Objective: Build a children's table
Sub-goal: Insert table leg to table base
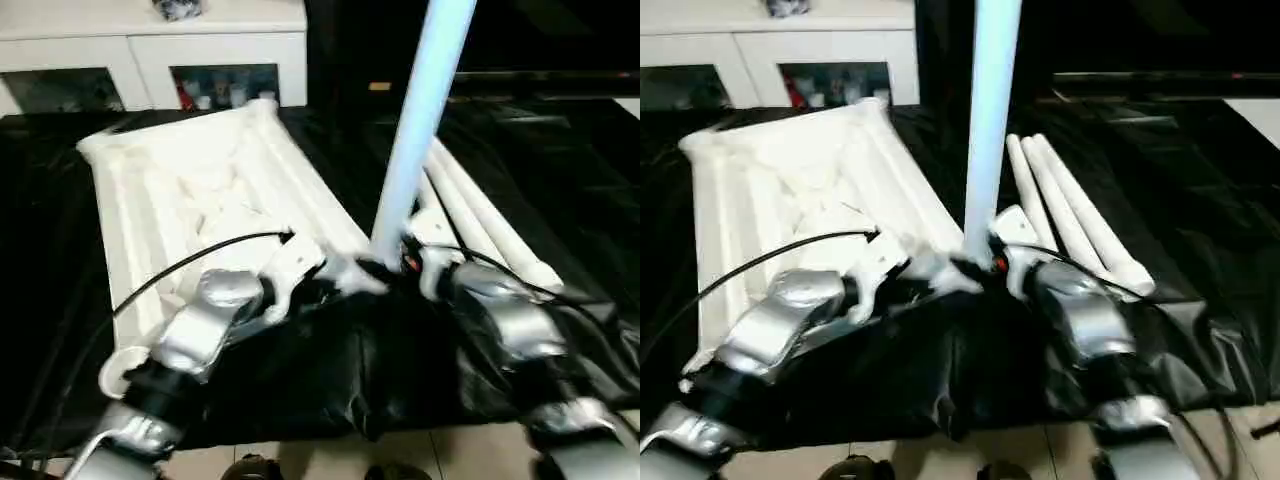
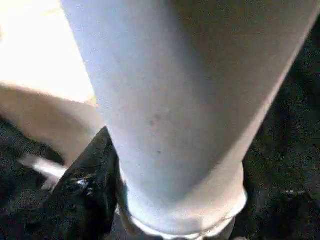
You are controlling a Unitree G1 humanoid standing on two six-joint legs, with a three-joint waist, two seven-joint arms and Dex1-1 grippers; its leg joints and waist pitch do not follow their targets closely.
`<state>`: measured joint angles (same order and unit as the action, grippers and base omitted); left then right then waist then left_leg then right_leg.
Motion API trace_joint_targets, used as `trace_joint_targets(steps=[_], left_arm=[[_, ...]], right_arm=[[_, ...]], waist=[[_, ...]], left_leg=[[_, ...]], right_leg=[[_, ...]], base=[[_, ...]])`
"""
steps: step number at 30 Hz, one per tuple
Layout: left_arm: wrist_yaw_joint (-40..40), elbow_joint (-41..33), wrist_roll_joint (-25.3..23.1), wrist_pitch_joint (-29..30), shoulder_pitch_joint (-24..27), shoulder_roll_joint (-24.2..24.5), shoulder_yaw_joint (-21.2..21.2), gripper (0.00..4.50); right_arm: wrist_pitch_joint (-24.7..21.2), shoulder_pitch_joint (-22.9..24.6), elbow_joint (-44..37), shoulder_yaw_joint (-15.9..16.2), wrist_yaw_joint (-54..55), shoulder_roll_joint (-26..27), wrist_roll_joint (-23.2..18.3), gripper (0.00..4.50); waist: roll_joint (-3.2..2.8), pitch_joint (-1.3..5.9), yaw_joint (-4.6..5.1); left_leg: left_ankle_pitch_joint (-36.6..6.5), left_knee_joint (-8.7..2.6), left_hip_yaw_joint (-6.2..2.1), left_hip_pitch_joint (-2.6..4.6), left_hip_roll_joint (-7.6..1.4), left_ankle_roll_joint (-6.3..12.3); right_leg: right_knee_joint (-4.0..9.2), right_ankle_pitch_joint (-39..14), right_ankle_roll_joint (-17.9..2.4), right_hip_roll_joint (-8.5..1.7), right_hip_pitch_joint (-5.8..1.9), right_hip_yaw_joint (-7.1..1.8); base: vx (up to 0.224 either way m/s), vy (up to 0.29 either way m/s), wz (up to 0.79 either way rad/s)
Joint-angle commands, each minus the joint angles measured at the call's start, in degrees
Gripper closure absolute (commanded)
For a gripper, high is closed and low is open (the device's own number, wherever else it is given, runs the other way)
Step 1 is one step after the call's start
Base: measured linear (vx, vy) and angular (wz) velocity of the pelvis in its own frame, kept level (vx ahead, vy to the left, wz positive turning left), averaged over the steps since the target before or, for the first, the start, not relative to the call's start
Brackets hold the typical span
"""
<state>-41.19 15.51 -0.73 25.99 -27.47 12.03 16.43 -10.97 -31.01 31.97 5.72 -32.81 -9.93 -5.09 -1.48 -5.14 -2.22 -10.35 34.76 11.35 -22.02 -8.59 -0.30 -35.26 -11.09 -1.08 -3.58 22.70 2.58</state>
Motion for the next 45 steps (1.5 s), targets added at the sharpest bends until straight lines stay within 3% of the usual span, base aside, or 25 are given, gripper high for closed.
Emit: trace_joint_targets(steps=[1, 5, 6, 8, 15, 25, 28, 33, 39, 45], left_arm=[[5.96, -2.79, 0.12, -0.52, -2.56, -4.03, -1.47, 4.50], [7.15, -3.71, -0.56, -0.56, -1.70, -6.37, -0.31, 4.50], [7.16, -3.71, -0.57, -0.58, -1.67, -6.44, -0.29, 4.50], [6.42, -3.84, -0.38, -1.58, -1.02, -6.38, 0.50, 4.50], [0.28, -5.58, 0.76, -3.73, 0.78, -3.41, 2.34, 4.50], [-12.11, -8.04, 4.33, -7.36, 2.73, 2.65, 3.58, 4.50], [-17.05, -8.64, 5.00, -8.37, 3.37, 5.76, 3.64, 4.50], [-21.46, -9.45, 6.45, -8.71, 3.86, 8.03, 3.60, 4.50], [-26.24, -11.25, 8.26, -8.19, 4.64, 10.52, 3.99, 4.50], [-28.56, -11.72, 8.92, -8.21, 5.22, 11.71, 4.18, 4.50]], right_arm=[[-2.82, 0.24, 4.02, 2.39, 4.92, 5.67, -0.08, 1.75], [-0.39, -0.05, 5.50, 2.84, 8.33, 8.66, 2.43, 1.75], [-0.26, -0.04, 5.58, 2.78, 8.34, 8.76, 2.47, 1.19], [0.60, 0.22, 5.90, 2.19, 7.60, 9.49, 1.73, 1.19], [1.36, 1.58, 2.17, 2.98, 3.91, 7.50, 1.25, 0.41], [0.79, 6.79, -9.31, 6.58, -14.15, -2.10, -0.95, 0.41], [-0.38, 9.52, -14.92, 8.40, -23.56, -8.10, -2.78, 0.41], [-2.22, 10.99, -18.71, 9.17, -30.32, -12.24, -4.98, 0.41], [-3.88, 11.99, -21.38, 10.07, -36.55, -16.08, -6.24, 0.41], [-5.98, 12.70, -23.92, 10.94, -39.85, -17.99, -7.68, 0.96]], waist=[[0.54, 4.09, -0.02], [0.56, 4.31, 0.02], [0.56, 4.31, 0.02], [0.42, 4.34, -0.07], [0.26, 4.25, 0.01], [0.09, 4.37, -0.61], [0.05, 4.32, -1.30], [0.10, 4.10, -1.51], [0.25, 4.15, -1.74], [0.27, 4.33, -2.24]], left_leg=[[-14.29, -4.50, -2.77, 1.05, -4.46, 0.11], [-12.86, -4.40, -2.58, 1.00, -4.43, 1.08], [-12.86, -4.40, -2.58, 1.00, -4.43, 1.08], [-12.21, -4.33, -2.49, 0.92, -4.41, 1.85], [-12.87, -4.48, -2.54, 0.87, -4.49, 2.39], [-10.69, -4.36, -2.28, 1.03, -4.69, 4.30], [-11.81, -4.43, -2.26, 1.40, -4.88, 4.01], [-13.56, -4.67, -2.26, 1.53, -5.02, 3.43], [-12.47, -4.59, -2.32, 1.14, -5.03, 3.67], [-11.06, -4.48, -2.28, 1.19, -5.05, 3.91]], right_leg=[[5.25, -19.37, -11.78, -5.46, -2.12, -2.86], [5.10, -15.77, -12.21, -5.43, -2.17, -2.85], [5.10, -15.77, -12.21, -5.43, -2.17, -2.85], [4.97, -13.94, -12.65, -5.45, -2.24, -2.90], [5.03, -14.39, -12.53, -5.43, -2.28, -2.91], [4.71, -10.55, -13.34, -5.21, -2.28, -2.97], [4.85, -12.00, -13.08, -5.23, -2.24, -2.98], [5.04, -14.24, -13.03, -5.21, -1.93, -3.04], [4.98, -14.93, -12.88, -5.47, -2.11, -3.08], [4.82, -13.88, -12.77, -5.39, -2.13, -3.05]], base=[[0.000, 0.000, 0.00], [0.000, 0.000, 0.00], [0.000, 0.000, 0.00], [0.000, 0.000, 0.00], [0.000, 0.000, 0.00], [0.000, 0.000, 0.00], [0.000, 0.000, 0.00], [0.000, 0.000, 0.00], [0.000, 0.000, 0.00], [0.000, 0.000, 0.00]])
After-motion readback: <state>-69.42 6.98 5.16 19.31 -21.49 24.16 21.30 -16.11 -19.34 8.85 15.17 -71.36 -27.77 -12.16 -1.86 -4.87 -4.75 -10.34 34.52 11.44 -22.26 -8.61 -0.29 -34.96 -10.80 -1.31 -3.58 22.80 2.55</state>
